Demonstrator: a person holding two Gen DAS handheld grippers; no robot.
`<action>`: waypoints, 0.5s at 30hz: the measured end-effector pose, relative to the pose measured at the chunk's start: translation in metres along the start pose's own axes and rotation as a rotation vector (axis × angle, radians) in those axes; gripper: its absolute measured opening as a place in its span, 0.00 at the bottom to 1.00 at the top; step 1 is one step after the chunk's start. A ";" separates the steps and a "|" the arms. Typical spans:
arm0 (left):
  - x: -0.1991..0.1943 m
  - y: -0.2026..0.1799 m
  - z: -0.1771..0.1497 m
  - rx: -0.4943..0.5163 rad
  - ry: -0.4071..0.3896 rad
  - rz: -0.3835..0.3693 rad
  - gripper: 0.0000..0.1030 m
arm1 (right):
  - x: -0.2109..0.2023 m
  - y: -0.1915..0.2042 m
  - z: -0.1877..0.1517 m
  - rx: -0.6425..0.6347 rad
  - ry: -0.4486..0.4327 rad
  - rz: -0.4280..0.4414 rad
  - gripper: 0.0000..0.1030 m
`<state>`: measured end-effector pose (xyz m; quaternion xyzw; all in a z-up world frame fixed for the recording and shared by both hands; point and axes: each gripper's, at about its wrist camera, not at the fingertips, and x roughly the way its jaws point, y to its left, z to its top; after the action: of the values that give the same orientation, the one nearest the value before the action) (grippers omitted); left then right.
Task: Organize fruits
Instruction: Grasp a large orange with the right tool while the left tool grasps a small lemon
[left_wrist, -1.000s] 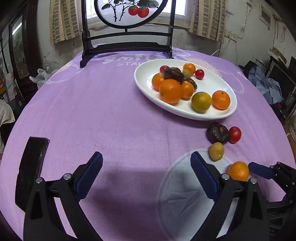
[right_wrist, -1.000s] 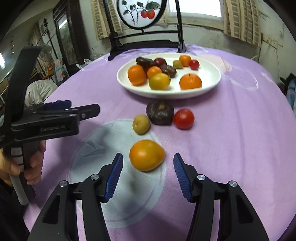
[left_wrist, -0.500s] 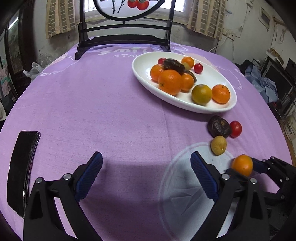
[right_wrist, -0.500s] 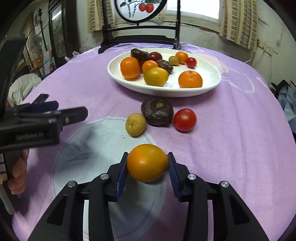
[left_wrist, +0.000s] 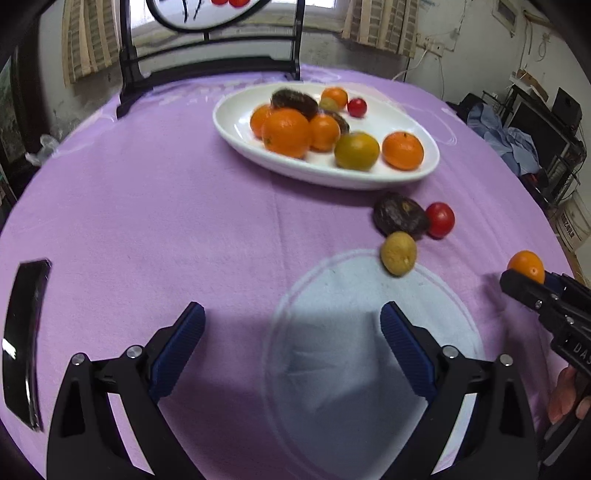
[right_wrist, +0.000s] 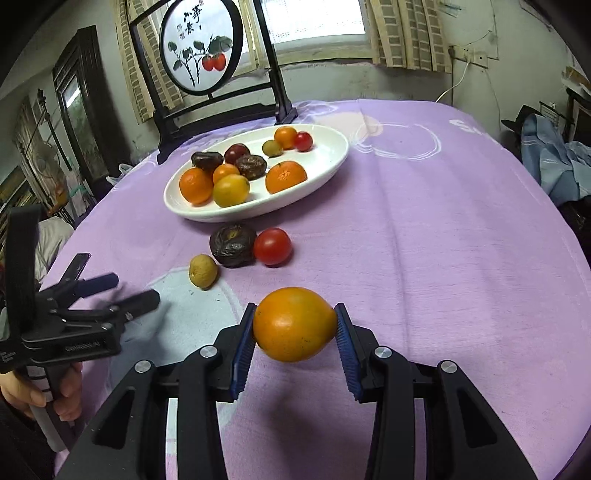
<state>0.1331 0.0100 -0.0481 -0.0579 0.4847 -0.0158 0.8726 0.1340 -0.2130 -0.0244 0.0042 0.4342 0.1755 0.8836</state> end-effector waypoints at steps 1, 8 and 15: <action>0.001 -0.003 -0.001 -0.012 0.019 -0.025 0.91 | 0.000 0.000 0.001 -0.001 0.001 0.003 0.41; 0.013 -0.039 0.002 0.051 0.031 0.043 0.91 | -0.012 0.008 0.000 -0.029 -0.029 0.033 0.41; 0.028 -0.067 0.022 0.106 0.003 0.054 0.73 | -0.017 0.010 -0.002 -0.035 -0.031 0.040 0.41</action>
<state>0.1687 -0.0564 -0.0521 0.0016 0.4858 -0.0182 0.8739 0.1201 -0.2089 -0.0108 0.0003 0.4172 0.2007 0.8863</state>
